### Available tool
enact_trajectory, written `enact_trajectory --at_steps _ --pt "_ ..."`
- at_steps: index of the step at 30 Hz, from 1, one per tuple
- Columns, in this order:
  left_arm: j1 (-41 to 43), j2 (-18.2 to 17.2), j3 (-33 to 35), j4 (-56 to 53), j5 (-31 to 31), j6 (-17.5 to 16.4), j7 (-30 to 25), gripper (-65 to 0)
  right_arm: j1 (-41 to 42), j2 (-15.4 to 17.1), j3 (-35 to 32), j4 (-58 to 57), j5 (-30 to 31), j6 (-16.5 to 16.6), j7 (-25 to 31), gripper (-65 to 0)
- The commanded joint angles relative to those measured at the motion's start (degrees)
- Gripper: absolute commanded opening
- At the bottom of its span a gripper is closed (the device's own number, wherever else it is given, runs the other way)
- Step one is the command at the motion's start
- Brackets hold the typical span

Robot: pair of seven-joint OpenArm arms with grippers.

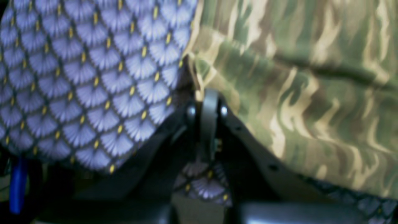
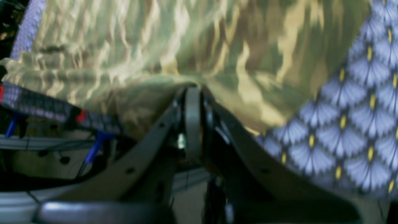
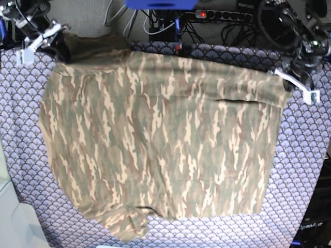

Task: Fold the T-shirt properly
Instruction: 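Drag the shoulder edge with both grippers across the shirt toward the hem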

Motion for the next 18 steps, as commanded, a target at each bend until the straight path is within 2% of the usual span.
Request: enact_trajectory --at_steps 1,5,11,15,18 --pt "-0.80 -0.83 -0.34 1.17 -0.26 0.23 0.23 -65.0 0.01 1.22 0.48 0.86 1.16 0.76 1.31 -65.0" --pt "-4.49 -0.83 0.01 1.52 5.72 0.23 1.81 -65.0 3.17 2.89 0.04 0.77 1.07 0.76 0.52 -65.0" --pt "-11.00 0.93 3.09 1.52 17.94 -0.03 4.01 -65.0 10.82 5.17 0.57 0.59 1.07 0.76 -5.54 -65.0" --pt "-12.93 1.19 7.75 0.99 22.07 0.15 4.01 -65.0 14.87 5.35 0.57 0.59 0.98 0.76 -8.44 -65.0" --pt "-13.55 1.19 10.47 0.99 23.74 0.15 3.66 -65.0 17.15 5.70 0.57 0.59 -2.09 0.76 -9.85 -65.0"
